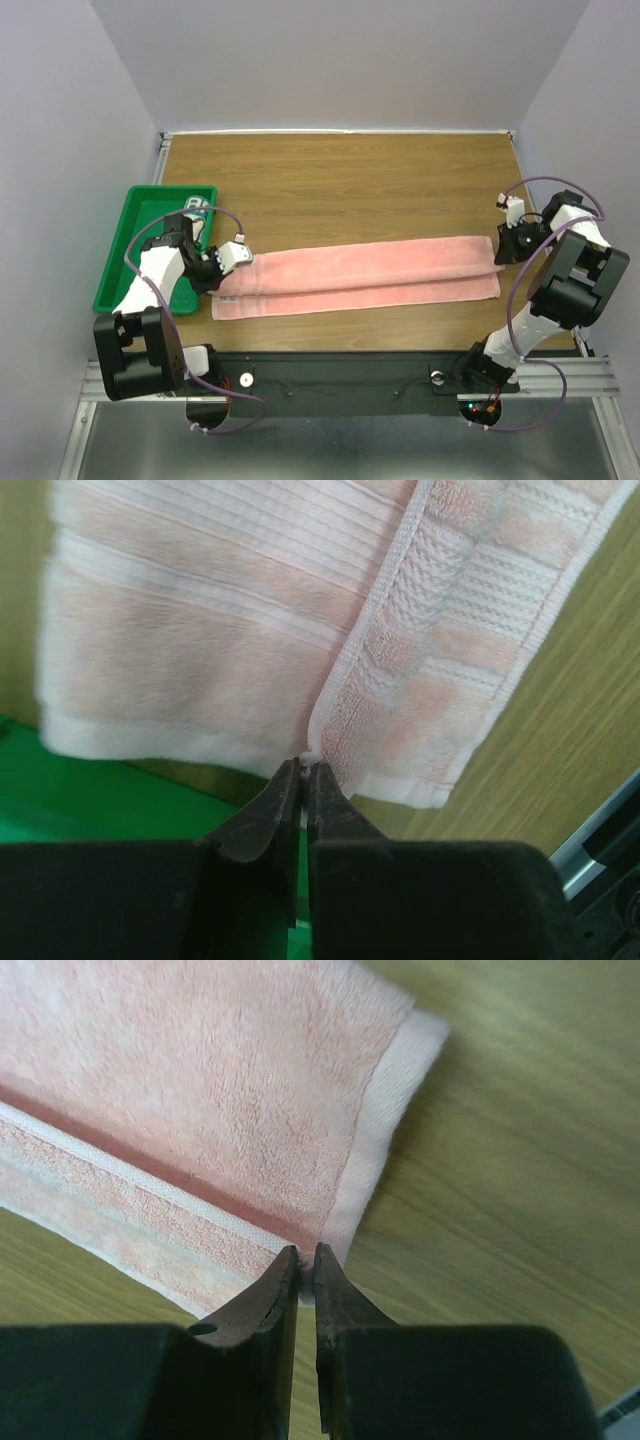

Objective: Roll the towels
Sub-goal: Fold the towel

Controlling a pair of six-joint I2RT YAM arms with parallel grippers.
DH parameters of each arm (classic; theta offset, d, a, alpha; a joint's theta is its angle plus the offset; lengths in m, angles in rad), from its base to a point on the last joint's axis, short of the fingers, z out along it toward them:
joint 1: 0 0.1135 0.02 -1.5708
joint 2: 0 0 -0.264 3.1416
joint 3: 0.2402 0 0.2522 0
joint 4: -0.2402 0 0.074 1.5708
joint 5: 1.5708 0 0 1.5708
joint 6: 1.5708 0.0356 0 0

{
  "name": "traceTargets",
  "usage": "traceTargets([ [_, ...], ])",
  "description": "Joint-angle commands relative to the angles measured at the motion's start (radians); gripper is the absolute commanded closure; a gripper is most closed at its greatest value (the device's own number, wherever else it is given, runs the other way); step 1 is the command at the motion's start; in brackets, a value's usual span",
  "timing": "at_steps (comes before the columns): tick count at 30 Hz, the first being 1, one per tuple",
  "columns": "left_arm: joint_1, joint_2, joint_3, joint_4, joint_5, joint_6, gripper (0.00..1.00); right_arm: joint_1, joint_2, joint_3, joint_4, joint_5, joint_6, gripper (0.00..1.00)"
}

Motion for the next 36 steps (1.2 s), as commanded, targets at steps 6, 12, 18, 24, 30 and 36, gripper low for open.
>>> traceTargets([
  [6, 0.011, -0.098, 0.202, -0.224, -0.004, 0.054, 1.00, -0.085, -0.097, 0.185, -0.077, -0.010, -0.080, 0.99],
  [12, 0.012, -0.147, 0.110, -0.248, -0.069, 0.129, 1.00, -0.088, -0.097, 0.068, -0.066, 0.022, -0.153, 0.99],
  [18, 0.002, -0.121, -0.025, -0.127, -0.096, 0.108, 0.96, -0.084, -0.025, 0.042, -0.011, 0.007, -0.109, 0.98],
  [24, 0.000, -0.115, 0.032, -0.132, -0.049, 0.077, 0.39, -0.076, -0.017, 0.086, -0.029, -0.001, -0.083, 0.49],
  [30, 0.000, -0.212, 0.104, -0.202, 0.000, 0.108, 0.23, -0.076, -0.037, 0.232, -0.131, -0.087, -0.051, 0.47],
  [36, -0.052, -0.111, 0.161, -0.101, 0.033, -0.117, 0.34, 0.028, -0.026, 0.232, -0.163, -0.121, -0.005, 0.55],
])
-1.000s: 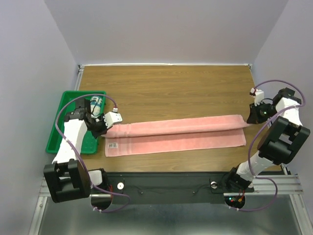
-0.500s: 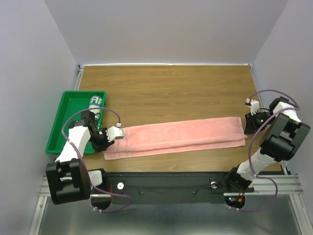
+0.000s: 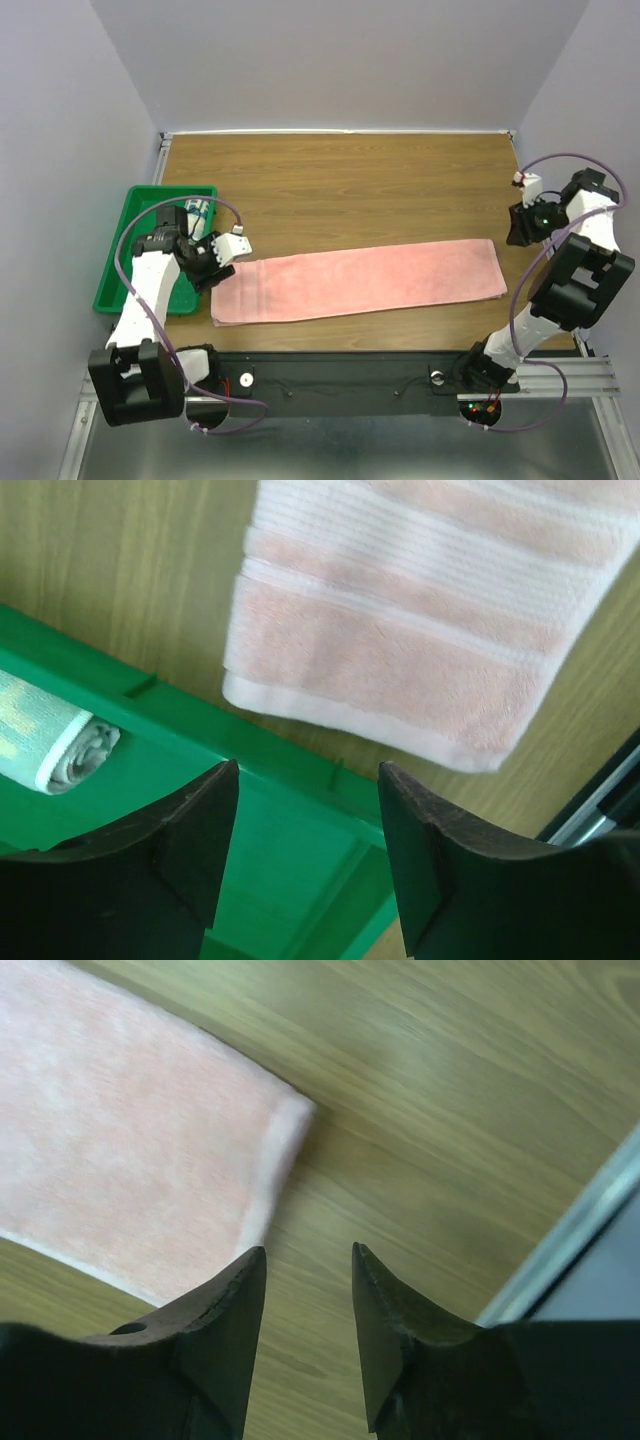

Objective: Roll the towels
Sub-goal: Fold the towel

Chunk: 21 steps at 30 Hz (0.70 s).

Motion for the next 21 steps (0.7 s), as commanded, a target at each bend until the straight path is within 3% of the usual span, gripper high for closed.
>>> traceTargets([
  [1, -0.073, 0.068, 0.019, 0.090, 0.020, -0.160, 0.36, 0.094, -0.026, -0.038, -0.038, -0.008, 0.058, 0.56],
  [9, -0.293, 0.191, -0.045, 0.374, -0.152, -0.482, 0.43, 0.209, 0.031, -0.176, 0.179, 0.104, 0.203, 0.58],
  [14, -0.320, 0.358, -0.005, 0.435, -0.210, -0.591, 0.53, 0.209, 0.152, -0.168, 0.283, 0.214, 0.254, 0.59],
  [21, -0.339, 0.630, 0.183, 0.504, -0.216, -0.694, 0.59, 0.209, 0.195, -0.186, 0.303, 0.306, 0.248, 0.62],
])
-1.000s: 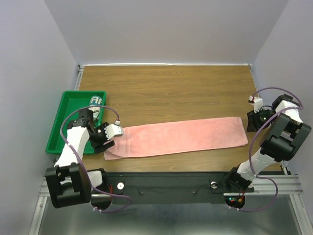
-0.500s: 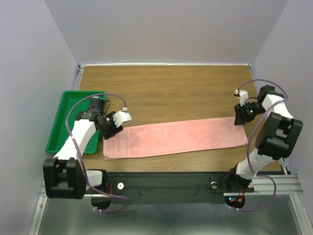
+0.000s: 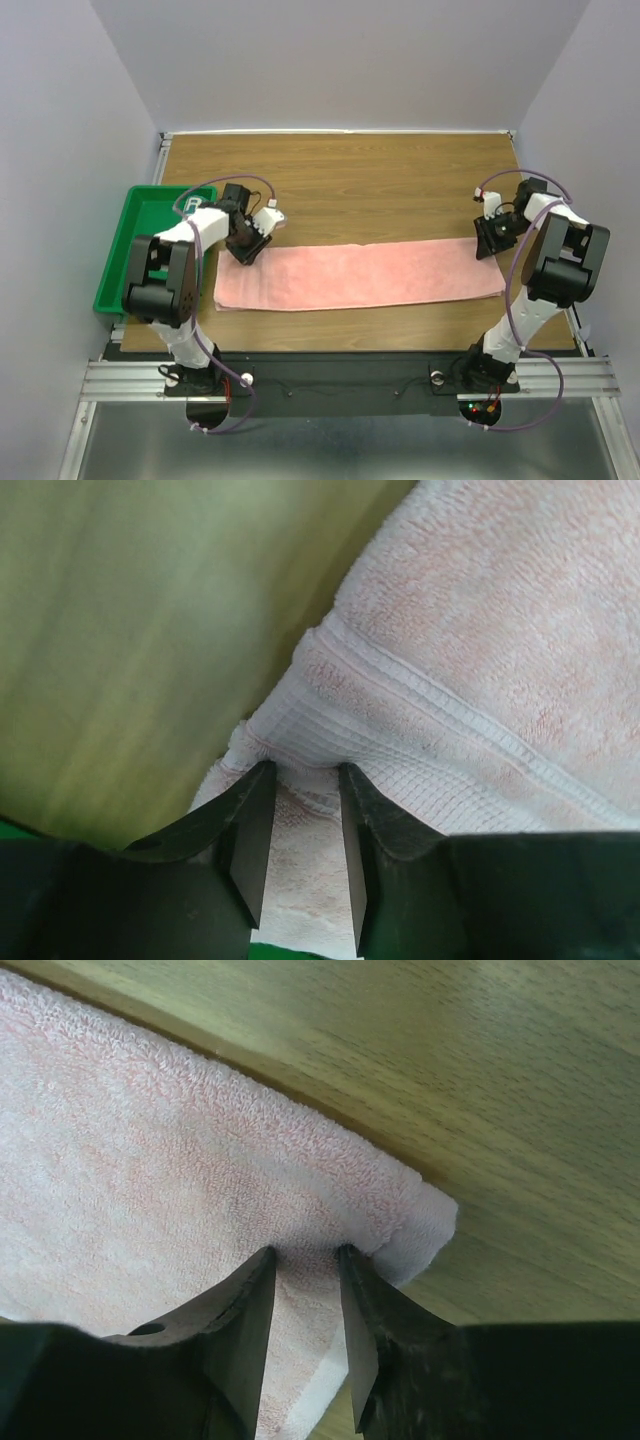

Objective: Roll the towels
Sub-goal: Fold the towel

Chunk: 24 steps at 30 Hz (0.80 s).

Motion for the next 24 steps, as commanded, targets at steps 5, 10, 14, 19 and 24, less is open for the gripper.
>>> traceTargets([
  [5, -0.009, 0.350, 0.400, 0.095, -0.047, -0.210, 0.60, -0.005, 0.067, 0.042, 0.096, 0.121, 0.047, 0.61],
  [10, -0.009, 0.445, 0.583, 0.055, -0.086, -0.269, 0.60, -0.006, 0.208, 0.270, 0.113, 0.184, 0.155, 0.60],
  [14, 0.001, 0.419, 0.565, 0.066, -0.107, -0.275, 0.57, -0.005, 0.292, 0.438, 0.104, 0.178, 0.192, 0.60],
  [19, 0.004, 0.335, 0.545, 0.058, -0.051, -0.310, 0.46, -0.019, 0.199, 0.444, 0.085, 0.074, 0.267, 0.51],
  [24, 0.001, 0.232, 0.514, 0.069, 0.023, -0.359, 0.41, -0.071, 0.117, 0.453, 0.053, 0.012, 0.336, 0.38],
])
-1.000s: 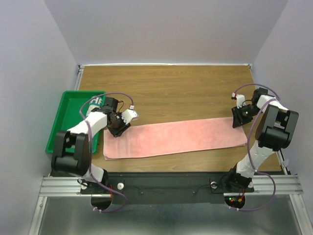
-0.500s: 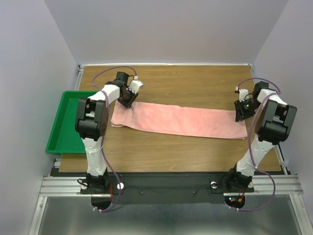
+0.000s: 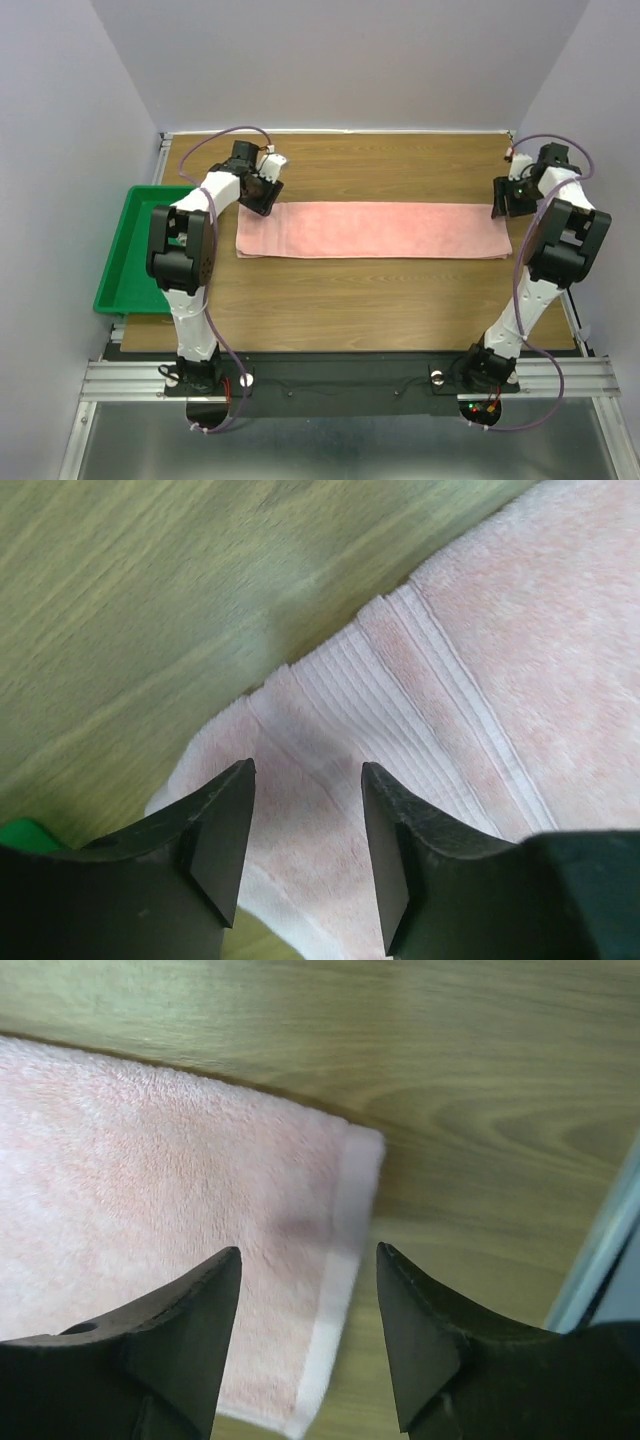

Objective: Roll the towels
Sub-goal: Fold the towel

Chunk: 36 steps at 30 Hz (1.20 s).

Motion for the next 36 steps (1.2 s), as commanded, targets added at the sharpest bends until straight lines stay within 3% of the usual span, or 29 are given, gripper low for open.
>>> traceTargets([
  [1, 0.006, -0.162, -0.026, -0.005, 0.068, -0.057, 0.41, -0.066, -0.112, 0.049, 0.009, -0.060, 0.082, 0.38],
  [9, 0.004, -0.265, -0.068, 0.003, 0.162, -0.090, 0.37, -0.182, 0.058, 0.189, -0.156, -0.181, 0.132, 0.39],
  [13, 0.004, -0.278, -0.086, 0.013, 0.184, -0.091, 0.34, -0.183, 0.093, 0.198, -0.207, -0.232, 0.123, 0.39],
  [23, 0.004, -0.292, -0.098, 0.026, 0.218, -0.108, 0.34, -0.183, 0.121, 0.083, -0.222, -0.252, 0.096, 0.40],
  [36, 0.004, -0.268, -0.089, 0.035, 0.226, -0.125, 0.34, -0.172, 0.115, 0.010, -0.278, -0.348, 0.068, 0.54],
])
